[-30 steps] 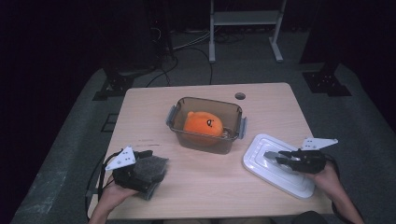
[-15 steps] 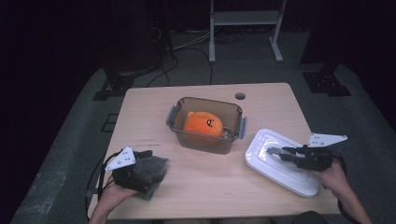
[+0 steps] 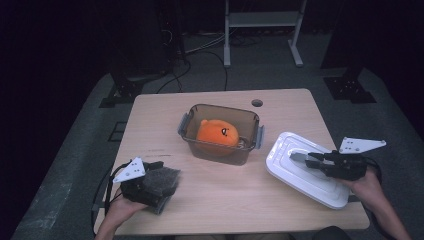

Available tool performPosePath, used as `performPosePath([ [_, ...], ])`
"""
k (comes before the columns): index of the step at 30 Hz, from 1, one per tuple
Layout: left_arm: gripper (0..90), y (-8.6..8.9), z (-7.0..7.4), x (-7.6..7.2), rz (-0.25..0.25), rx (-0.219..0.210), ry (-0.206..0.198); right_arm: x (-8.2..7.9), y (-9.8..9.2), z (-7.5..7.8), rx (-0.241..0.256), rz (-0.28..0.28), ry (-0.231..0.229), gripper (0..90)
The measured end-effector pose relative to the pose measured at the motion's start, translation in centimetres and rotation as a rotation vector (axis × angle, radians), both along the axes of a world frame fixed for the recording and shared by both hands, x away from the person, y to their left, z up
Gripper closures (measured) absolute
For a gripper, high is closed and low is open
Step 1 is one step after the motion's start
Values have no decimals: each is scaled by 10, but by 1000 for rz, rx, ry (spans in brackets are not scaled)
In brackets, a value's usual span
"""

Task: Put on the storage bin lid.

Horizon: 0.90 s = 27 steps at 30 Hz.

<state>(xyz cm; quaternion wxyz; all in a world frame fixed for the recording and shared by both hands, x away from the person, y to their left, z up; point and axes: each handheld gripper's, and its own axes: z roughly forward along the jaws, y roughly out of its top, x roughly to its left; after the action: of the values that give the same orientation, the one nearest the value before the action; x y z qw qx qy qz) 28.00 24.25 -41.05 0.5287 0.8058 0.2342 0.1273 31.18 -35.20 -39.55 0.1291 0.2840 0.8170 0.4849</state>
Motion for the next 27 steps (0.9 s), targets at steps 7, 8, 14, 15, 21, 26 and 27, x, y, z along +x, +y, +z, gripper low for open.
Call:
performPosePath([
  [7, 25, 1, 0, 0, 1, -3, 0, -2, 0, 15, 7, 15, -8, 656],
  [8, 25, 1, 0, 0, 2, -4, -1, -1, 0, 17, 10, 17, -14, 655],
  [14, 25, 1, 1, 0, 3, -5, 0, 0, 2, 34, 9, 25, -32, 655],
  [15, 25, 1, 1, 0, 2, -5, 0, 0, 3, 37, 6, 28, -33, 656],
  [21, 25, 1, 1, 0, -2, -1, -1, 2, 7, 53, 15, 41, -38, 655],
  [26, 25, 1, 1, 0, 0, -4, -3, 5, 11, 67, 14, 57, -61, 655],
  [27, 25, 2, 1, 0, 0, -4, -2, 6, 13, 70, 13, 58, -62, 655],
])
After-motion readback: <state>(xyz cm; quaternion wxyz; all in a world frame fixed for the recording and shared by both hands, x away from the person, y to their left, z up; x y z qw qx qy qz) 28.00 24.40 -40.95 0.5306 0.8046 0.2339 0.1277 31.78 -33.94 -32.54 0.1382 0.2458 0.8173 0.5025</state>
